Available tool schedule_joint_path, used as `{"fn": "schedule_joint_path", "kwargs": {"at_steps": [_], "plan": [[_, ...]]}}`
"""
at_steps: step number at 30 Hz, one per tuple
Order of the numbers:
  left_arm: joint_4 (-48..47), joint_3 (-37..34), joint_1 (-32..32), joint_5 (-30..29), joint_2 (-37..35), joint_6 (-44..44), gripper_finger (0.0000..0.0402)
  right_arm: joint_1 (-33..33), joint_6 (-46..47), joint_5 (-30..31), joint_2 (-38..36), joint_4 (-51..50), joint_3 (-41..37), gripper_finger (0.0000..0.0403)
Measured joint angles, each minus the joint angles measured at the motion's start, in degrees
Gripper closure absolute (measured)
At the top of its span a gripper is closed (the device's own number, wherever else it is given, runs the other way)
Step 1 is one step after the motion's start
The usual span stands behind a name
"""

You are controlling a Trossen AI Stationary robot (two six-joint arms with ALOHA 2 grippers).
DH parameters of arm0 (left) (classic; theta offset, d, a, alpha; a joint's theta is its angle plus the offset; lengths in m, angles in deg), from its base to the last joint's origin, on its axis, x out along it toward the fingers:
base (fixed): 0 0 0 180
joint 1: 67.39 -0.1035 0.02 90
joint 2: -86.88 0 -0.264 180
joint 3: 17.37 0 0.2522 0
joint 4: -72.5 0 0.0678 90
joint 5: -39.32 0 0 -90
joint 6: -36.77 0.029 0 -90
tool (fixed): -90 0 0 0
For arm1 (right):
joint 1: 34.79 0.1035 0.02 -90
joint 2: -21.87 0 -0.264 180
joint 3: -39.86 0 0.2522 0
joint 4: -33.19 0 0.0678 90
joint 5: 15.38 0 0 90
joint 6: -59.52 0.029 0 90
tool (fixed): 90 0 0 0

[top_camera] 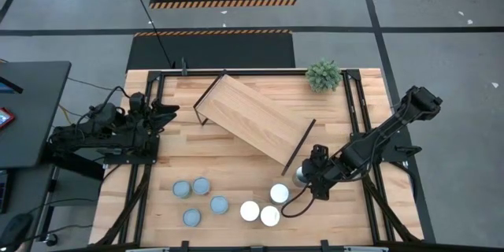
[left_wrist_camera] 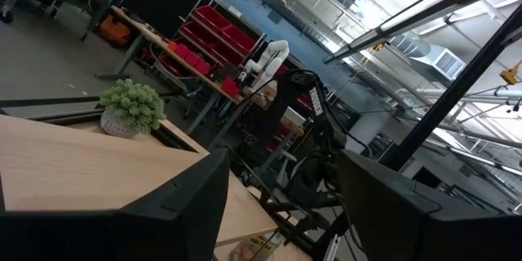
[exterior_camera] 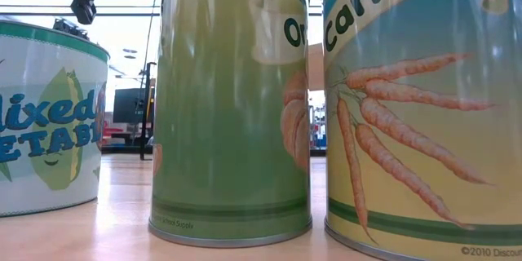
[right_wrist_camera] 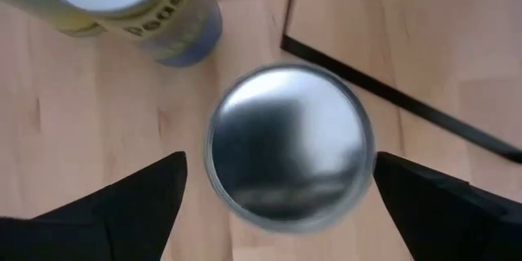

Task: Pick and place cans onto a shelf
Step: Put the canned peaches on the shelf

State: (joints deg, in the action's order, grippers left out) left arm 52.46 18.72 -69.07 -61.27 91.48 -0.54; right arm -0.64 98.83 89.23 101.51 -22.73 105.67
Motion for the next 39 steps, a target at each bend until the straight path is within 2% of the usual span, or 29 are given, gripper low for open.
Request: {"fn": "schedule_joint_path", "kwargs": {"at_steps": [5, 11, 15, 22, 33, 39], "plan": [[0.0, 0.0, 0.0, 0.0, 0.0, 0.0, 0.0166, -0.5, -1.6, 2.0, 0.0, 5.2, -3.4, 0.0003], [0.0, 0.0, 0.0, 0.0, 0.0, 0.0, 0.0166, -1.0, -2.3, 1.8, 0.0, 11.4, -8.6, 0.0013], [0.0, 0.0, 0.0, 0.0, 0.0, -1.1, 0.0166, -1.0, -2.5, 0.9, 0.0, 15.7, -10.7, 0.0043], [0.0, 0.0, 0.0, 0.0, 0.0, -1.2, 0.0166, -1.0, -2.5, 0.3, -0.1, 16.7, -10.9, 0.0106], [0.0, 0.0, 0.0, 0.0, 0.0, -1.1, 0.0166, -1.0, 0.1, -14.6, -4.5, 6.4, -2.0, 0.0103], [0.0, 0.0, 0.0, 0.0, 0.0, -1.0, 0.0166, -2.0, 3.9, -17.7, -9.9, 3.1, 3.5, 0.0103]]}}
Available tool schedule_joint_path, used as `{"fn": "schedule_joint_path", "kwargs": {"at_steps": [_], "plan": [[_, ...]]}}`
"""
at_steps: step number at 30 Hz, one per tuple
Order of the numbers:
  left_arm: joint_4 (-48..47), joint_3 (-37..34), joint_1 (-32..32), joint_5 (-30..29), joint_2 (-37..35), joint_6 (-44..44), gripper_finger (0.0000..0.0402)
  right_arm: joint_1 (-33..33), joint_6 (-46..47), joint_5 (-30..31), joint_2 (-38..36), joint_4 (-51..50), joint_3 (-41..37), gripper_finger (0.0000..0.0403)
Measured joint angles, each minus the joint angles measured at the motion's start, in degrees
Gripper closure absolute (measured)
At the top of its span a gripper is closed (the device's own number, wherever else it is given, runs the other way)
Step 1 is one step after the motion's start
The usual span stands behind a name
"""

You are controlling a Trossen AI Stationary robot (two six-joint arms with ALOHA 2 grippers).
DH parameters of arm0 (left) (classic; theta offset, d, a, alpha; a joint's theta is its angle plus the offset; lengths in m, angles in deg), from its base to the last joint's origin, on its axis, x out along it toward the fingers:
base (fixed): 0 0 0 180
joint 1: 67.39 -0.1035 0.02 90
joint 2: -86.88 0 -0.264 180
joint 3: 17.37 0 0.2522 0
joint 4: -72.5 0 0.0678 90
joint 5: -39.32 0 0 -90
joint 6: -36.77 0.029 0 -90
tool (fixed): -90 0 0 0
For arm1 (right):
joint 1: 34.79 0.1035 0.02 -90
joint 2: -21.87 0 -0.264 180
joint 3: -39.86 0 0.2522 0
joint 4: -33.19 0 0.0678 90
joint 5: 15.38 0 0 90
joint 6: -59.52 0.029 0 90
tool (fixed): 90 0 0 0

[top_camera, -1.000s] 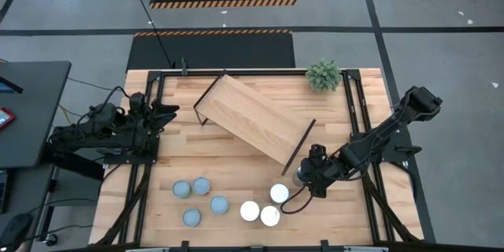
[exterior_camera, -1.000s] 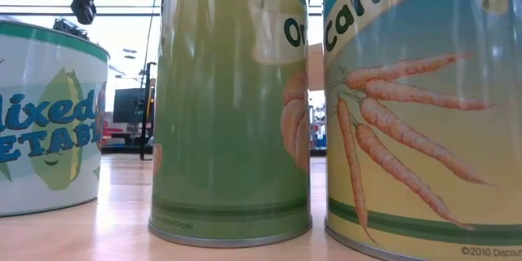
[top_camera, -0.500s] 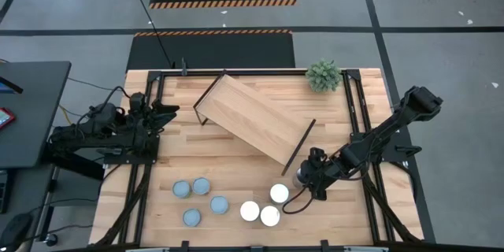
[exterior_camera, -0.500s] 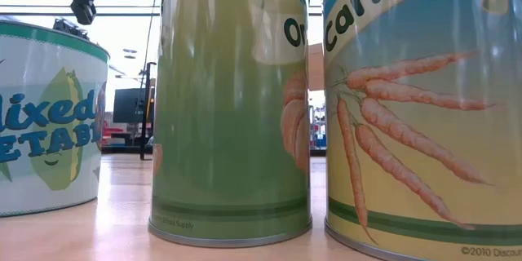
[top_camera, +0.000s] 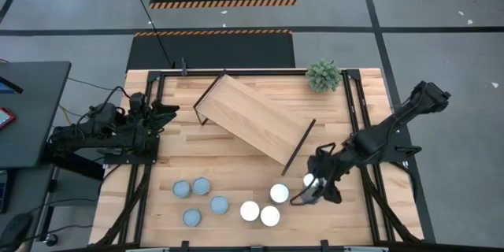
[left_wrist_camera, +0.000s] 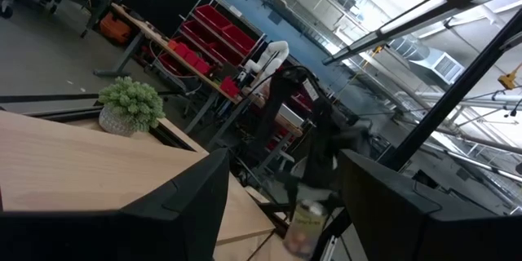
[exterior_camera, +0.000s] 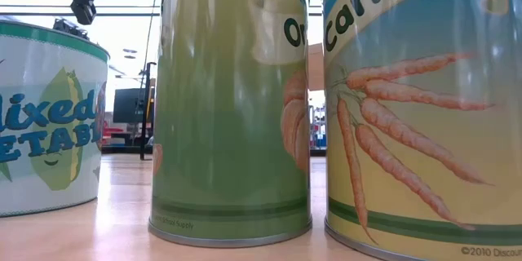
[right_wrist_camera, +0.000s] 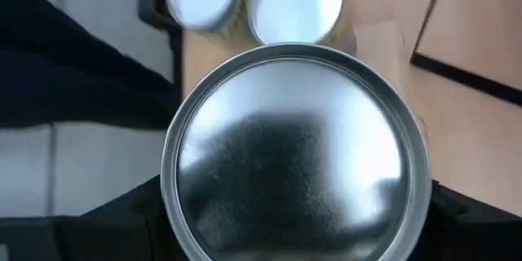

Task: Pick and place cans onto a shelf
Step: Put the canned peaches on the shelf

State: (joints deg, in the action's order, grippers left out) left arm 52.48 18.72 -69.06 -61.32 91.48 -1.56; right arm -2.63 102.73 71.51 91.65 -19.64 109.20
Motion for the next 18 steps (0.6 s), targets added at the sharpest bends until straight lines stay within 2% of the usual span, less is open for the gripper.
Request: {"fn": "schedule_joint_path", "kwargs": {"at_steps": [9, 18], "plan": [[0.0, 0.0, 0.0, 0.0, 0.0, 0.0, 0.0166, -4.7, 4.5, 3.6, -6.8, -3.4, 6.3, 0.0101], [0.0, 0.0, 0.0, 0.0, 0.0, 0.1, 0.0166, -11.3, -5.4, 9.6, -3.9, -10.2, 18.2, 0.0101]]}}
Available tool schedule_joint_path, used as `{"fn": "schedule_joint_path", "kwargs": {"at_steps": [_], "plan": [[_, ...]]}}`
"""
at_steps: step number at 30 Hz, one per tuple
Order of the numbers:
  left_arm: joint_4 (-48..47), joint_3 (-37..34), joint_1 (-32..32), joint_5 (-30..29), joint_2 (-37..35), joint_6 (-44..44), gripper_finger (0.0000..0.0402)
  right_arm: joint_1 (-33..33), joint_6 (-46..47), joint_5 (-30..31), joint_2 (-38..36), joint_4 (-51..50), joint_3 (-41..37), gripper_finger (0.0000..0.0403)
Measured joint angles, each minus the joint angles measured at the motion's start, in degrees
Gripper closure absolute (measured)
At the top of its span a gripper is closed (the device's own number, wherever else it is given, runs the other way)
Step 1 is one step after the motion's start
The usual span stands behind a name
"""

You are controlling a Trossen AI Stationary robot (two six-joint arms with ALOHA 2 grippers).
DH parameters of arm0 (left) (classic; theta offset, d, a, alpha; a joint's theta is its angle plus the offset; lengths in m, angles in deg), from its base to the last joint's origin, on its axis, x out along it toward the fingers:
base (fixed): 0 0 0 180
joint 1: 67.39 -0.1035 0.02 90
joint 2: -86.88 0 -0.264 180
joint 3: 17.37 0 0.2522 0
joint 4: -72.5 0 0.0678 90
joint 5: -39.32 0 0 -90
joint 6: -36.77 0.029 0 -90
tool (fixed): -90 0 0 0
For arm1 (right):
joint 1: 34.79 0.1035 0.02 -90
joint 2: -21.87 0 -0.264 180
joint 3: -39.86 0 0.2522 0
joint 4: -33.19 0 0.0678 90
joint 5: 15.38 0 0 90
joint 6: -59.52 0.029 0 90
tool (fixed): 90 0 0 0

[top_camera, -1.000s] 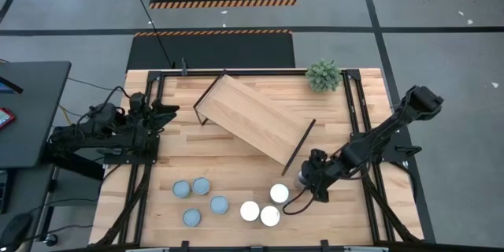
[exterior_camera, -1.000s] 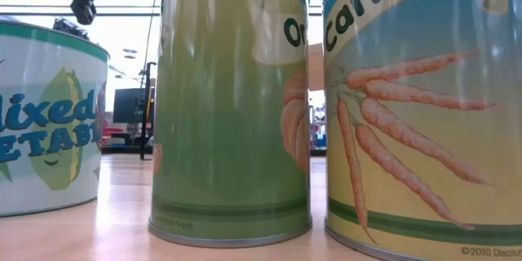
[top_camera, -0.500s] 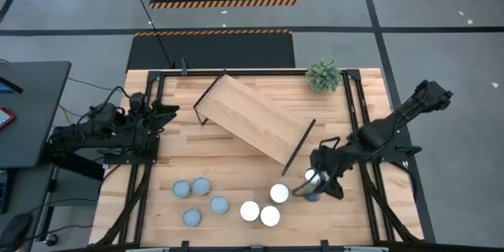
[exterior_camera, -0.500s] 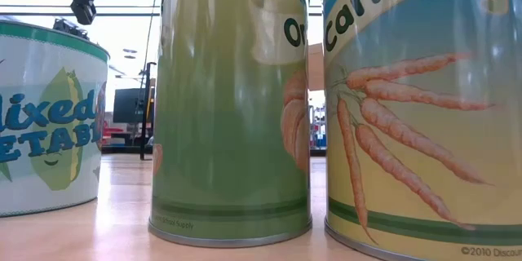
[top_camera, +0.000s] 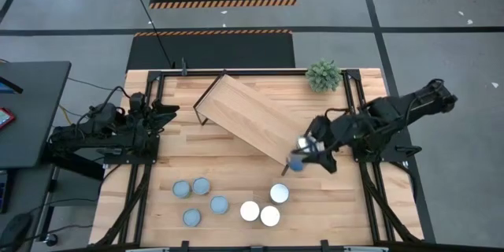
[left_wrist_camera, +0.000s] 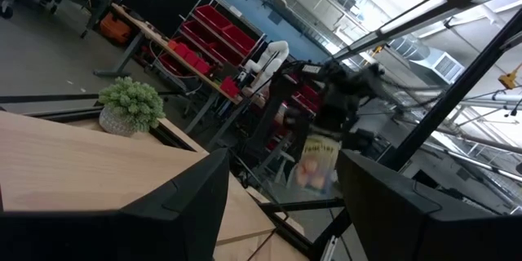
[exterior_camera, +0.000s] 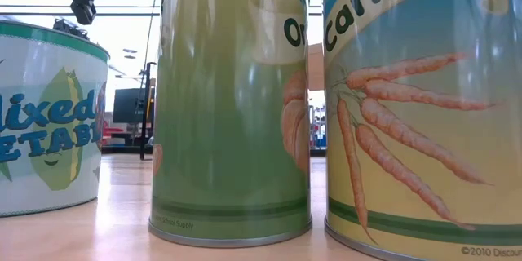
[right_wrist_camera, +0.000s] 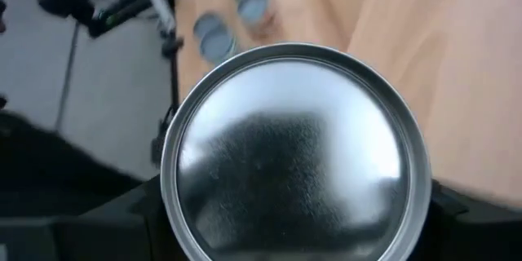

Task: Pick and place cans onto a shelf
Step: Put the canned peaches on the shelf

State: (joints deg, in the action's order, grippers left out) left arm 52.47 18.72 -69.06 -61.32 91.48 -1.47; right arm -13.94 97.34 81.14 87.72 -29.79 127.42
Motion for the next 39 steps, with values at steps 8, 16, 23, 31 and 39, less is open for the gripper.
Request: {"fn": "schedule_joint_path", "kwargs": {"at_steps": [8, 16, 23, 31, 39], "plan": [[0.0, 0.0, 0.0, 0.0, 0.0, 0.1, 0.0166, -7.3, -2.0, 12.1, 5.5, -6.6, 6.3, 0.0101], [0.0, 0.0, 0.0, 0.0, 0.0, -0.1, 0.0166, -12.8, 2.0, 12.7, 11.5, -11.5, 6.7, 0.01], [0.0, 0.0, 0.0, 0.0, 0.0, 0.0, 0.0166, -15.5, 5.5, 13.7, 14.8, -17.7, 6.7, 0.01], [-0.1, 0.0, 0.0, 0.0, 0.0, 0.0, 0.0166, -16.3, 5.1, 16.5, 16.3, -19.4, 6.8, 0.0097], [0.0, 0.0, 0.0, 0.0, 0.0, -0.1, 0.0166, -16.6, 4.2, 16.2, 18.1, -19.2, 6.9, 0.0061]]}}
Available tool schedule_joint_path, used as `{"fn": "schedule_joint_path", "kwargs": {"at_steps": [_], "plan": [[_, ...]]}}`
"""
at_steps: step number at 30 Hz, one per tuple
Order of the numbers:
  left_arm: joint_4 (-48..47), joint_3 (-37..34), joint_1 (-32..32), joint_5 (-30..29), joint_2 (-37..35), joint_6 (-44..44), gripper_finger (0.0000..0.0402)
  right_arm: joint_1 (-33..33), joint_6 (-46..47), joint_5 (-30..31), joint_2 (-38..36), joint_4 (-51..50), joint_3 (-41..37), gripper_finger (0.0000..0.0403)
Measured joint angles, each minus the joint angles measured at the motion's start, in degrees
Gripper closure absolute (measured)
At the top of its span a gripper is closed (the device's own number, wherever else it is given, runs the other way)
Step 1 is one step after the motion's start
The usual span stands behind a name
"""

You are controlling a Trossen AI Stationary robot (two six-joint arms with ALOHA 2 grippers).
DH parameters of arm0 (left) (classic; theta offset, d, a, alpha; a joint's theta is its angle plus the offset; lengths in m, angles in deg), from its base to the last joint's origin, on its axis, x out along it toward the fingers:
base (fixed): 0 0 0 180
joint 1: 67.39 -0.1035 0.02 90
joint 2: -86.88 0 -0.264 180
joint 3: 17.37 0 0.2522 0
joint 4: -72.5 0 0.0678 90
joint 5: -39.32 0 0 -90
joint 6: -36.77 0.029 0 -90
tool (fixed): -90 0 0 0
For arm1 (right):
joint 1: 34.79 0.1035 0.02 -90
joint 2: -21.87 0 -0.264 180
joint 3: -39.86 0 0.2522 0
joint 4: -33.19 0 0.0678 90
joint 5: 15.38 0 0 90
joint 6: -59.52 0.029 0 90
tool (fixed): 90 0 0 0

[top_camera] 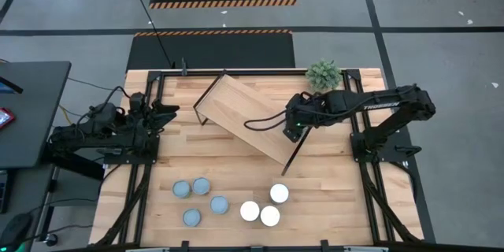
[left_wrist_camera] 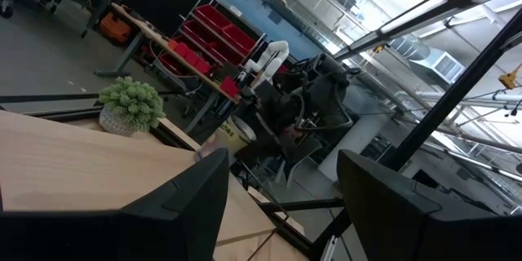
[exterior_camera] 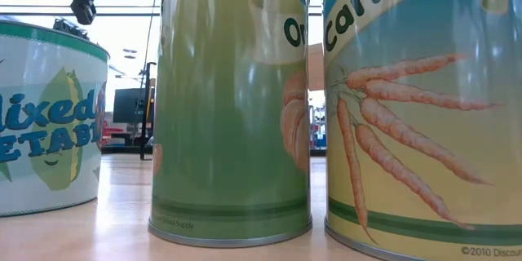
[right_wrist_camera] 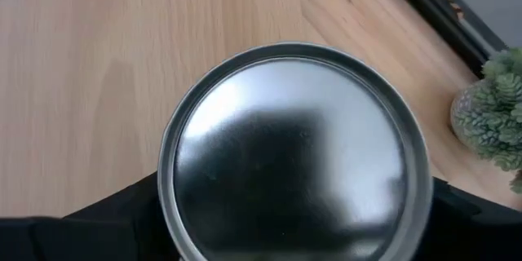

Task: Pick and place cans onto a shelf
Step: Put the canned peaches on the shelf

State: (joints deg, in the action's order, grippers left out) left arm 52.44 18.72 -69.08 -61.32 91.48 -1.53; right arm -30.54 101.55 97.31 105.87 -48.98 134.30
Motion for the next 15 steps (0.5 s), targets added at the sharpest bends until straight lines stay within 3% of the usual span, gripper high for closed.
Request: {"fn": "schedule_joint_path", "kwargs": {"at_steps": [6, 15], "plan": [[0.0, 0.0, 0.0, 0.0, 0.0, 0.0, 0.0166, 0.0, -0.7, -3.9, -0.7, -1.2, -0.2, 0.0009], [0.0, 0.0, 0.0, 0.0, 0.0, 0.0, 0.0166, -1.5, -3.8, -7.6, -2.4, -1.3, 1.8, 0.0009]]}}
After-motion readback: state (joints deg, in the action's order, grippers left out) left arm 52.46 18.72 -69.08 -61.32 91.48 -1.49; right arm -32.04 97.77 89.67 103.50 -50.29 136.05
